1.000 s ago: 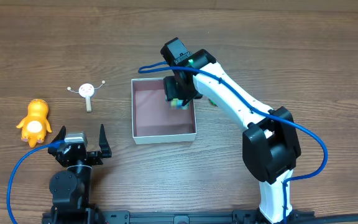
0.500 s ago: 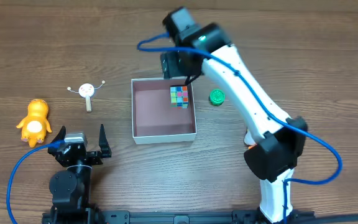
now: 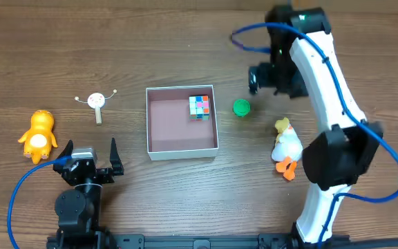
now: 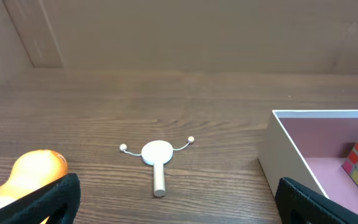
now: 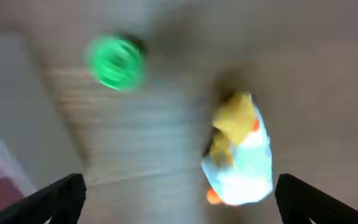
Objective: Pack container
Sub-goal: 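Move right gripper to the white duck plush and grasp it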
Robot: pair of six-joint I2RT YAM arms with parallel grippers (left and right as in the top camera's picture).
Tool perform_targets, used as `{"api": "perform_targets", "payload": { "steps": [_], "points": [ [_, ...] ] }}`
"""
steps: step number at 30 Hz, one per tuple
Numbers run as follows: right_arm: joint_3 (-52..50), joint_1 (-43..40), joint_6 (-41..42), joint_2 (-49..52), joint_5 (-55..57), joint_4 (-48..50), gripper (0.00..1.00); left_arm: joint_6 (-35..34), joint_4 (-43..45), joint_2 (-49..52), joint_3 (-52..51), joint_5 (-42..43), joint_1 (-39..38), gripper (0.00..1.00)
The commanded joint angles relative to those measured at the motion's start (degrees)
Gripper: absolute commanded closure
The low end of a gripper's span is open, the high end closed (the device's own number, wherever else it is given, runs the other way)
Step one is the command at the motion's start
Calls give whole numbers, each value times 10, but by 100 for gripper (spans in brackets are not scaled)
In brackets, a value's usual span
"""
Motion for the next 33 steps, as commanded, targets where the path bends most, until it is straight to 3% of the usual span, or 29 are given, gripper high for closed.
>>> {"api": "perform_targets", "payload": {
  "steps": [1, 7, 18, 24, 33],
  "points": [
    [-61, -32, 34, -30, -13, -1, 0, -8, 0, -3, -1, -3, 4, 0],
    [-164, -52, 32, -156, -37, -1, 0, -8, 0, -3, -1, -3, 4, 0],
    [-431, -57, 3, -163, -13, 132, 0, -8, 0, -3, -1, -3, 4, 0],
    [-495, -57, -24, -163, -13, 252, 0, -7, 0, -3, -1, -3, 4, 0],
    [-495, -57, -46, -163, -12, 312, 0, -7, 0, -3, -1, -3, 4, 0]
  ]
}}
